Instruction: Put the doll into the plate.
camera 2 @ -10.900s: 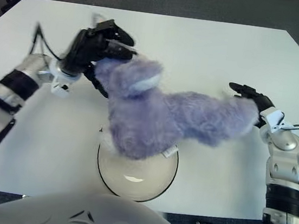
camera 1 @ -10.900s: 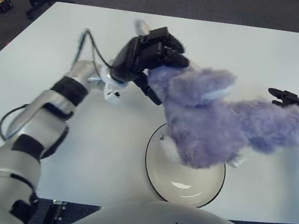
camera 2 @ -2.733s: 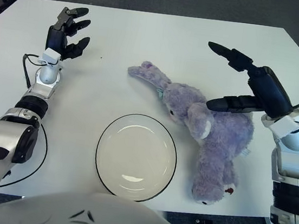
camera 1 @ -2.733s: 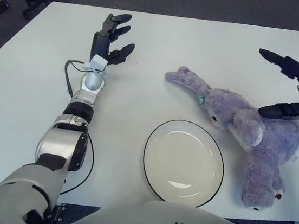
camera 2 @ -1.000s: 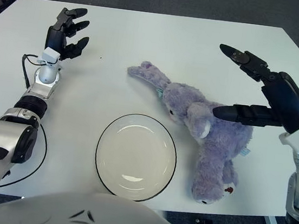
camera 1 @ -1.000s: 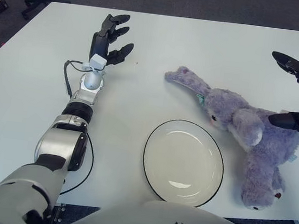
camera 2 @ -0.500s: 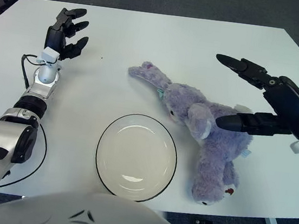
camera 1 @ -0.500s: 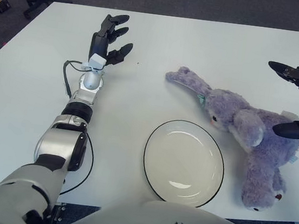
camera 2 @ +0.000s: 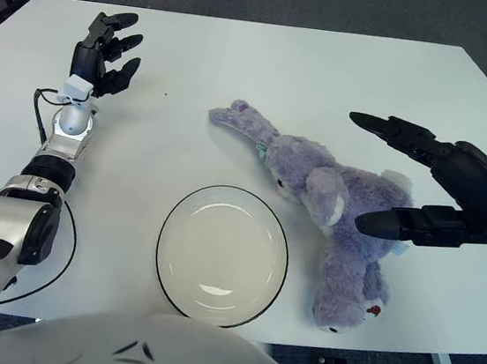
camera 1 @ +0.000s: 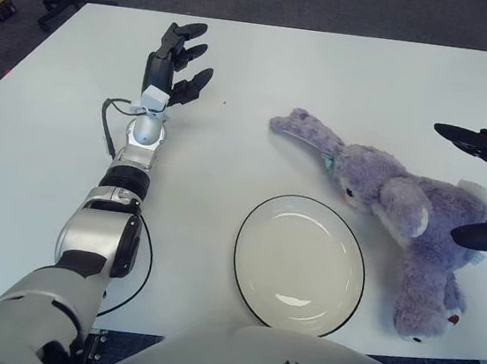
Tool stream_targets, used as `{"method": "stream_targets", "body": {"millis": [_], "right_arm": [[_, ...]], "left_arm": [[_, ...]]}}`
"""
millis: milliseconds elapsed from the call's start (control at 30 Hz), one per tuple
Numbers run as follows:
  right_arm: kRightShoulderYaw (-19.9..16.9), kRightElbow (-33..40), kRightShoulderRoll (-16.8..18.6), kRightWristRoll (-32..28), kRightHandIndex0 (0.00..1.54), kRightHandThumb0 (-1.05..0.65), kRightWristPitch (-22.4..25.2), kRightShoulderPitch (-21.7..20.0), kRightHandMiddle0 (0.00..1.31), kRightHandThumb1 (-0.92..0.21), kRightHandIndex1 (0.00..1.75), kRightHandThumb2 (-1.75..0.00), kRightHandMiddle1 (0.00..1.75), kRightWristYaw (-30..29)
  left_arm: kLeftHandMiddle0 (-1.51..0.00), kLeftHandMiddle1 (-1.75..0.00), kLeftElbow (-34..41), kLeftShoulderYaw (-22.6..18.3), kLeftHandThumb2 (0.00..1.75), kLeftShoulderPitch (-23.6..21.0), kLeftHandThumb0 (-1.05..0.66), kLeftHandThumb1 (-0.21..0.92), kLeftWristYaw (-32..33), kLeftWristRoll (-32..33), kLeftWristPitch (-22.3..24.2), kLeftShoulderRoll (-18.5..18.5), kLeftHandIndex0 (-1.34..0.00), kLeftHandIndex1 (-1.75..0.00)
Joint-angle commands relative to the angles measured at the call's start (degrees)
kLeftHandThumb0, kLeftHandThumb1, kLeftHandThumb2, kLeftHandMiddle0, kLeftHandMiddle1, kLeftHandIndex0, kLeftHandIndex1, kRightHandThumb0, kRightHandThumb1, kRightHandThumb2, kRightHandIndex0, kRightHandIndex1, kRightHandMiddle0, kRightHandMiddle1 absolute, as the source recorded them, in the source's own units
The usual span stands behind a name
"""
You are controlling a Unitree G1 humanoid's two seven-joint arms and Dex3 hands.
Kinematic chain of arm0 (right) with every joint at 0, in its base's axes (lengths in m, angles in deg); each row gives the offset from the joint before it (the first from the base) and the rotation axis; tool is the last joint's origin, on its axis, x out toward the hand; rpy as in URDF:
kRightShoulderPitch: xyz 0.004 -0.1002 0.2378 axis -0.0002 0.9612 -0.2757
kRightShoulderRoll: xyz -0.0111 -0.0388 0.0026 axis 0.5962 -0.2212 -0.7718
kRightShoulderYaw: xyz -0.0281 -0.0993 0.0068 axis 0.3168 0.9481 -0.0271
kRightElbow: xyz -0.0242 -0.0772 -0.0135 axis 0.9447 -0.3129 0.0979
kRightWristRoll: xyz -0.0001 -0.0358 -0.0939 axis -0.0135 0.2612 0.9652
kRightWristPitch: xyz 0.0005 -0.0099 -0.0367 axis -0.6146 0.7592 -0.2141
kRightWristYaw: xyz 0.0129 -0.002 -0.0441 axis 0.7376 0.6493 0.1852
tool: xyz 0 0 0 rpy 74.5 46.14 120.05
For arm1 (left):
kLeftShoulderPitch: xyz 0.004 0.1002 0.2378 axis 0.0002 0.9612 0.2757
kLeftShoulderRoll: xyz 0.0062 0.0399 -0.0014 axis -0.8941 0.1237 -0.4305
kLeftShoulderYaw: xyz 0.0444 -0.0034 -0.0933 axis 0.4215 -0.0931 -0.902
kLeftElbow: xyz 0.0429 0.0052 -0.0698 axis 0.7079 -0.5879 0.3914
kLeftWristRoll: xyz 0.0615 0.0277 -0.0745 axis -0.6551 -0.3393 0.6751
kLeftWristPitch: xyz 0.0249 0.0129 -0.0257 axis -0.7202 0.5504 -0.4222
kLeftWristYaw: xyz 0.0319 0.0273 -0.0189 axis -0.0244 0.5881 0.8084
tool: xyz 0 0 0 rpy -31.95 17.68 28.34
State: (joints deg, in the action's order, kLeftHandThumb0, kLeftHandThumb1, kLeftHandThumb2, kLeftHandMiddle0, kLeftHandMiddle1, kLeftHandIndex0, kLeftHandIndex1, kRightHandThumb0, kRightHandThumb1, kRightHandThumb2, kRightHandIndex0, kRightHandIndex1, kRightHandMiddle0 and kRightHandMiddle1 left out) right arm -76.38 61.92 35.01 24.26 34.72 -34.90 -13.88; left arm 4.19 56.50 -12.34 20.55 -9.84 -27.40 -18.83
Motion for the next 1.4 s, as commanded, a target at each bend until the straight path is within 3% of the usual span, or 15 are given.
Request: {"method": "stream_targets", "body": {"millis": [0, 633, 933, 1067, 1200, 1367], "right_arm": [[1.23, 1.16, 0.09, 1.39, 0.29, -0.86, -0.27, 1.06, 0.3, -0.91, 0.0, -0.01, 0.01, 0.68], [5.44, 0.42, 3.74, 5.81, 0.25, -0.91, -6.89, 4.24, 0.27, -0.92, 0.0, -0.09, 0.0, 0.55], [7.54, -3.09, 1.86, 8.29, 0.2, -0.89, -9.75, 4.82, 0.23, -0.92, 0.0, -0.15, 0.0, 2.98], [11.35, -4.9, 0.41, 10.53, 0.18, -0.89, -7.61, 4.23, 0.22, -0.92, 0.0, -0.17, 0.0, 3.39], [12.49, -5.27, 0.49, 11.37, 0.17, -0.9, -7.57, 3.92, 0.21, -0.92, 0.0, -0.18, 0.0, 3.04], [15.79, -5.1, 2.63, 15.24, 0.15, -0.91, -9.0, 5.67, 0.21, -0.92, 0.0, -0.2, 0.0, 0.81]], "left_arm": [[-0.77, -0.16, 0.06, -0.49, 0.33, 0.3, -0.37, 0.92, -0.58, 0.77, 0.45, -0.15, -0.35, -0.7], [-0.78, -0.14, 1.62, -0.64, 0.32, 1.23, -0.37, 0.92, -0.29, 0.97, 0.45, 0.36, -0.36, -0.68], [-0.79, -0.13, 2.98, -0.61, 0.33, 2.01, -0.38, 0.92, 0.5, 0.34, 0.28, 0.74, -0.37, -0.68], [-0.79, -0.13, 3.83, -0.48, 0.33, 2.58, -0.38, 0.92, 1.33, -0.4, -0.01, 0.94, -0.37, -0.69], [-0.79, -0.13, 4.12, -0.53, 0.33, 2.74, -0.39, 0.92, 1.62, -0.73, 0.04, 1.02, -0.37, -0.69], [-0.79, -0.12, 4.93, -0.5, 0.33, 3.33, -0.39, 0.92, 2.32, -1.25, -0.17, 1.33, -0.38, -0.7]]}}
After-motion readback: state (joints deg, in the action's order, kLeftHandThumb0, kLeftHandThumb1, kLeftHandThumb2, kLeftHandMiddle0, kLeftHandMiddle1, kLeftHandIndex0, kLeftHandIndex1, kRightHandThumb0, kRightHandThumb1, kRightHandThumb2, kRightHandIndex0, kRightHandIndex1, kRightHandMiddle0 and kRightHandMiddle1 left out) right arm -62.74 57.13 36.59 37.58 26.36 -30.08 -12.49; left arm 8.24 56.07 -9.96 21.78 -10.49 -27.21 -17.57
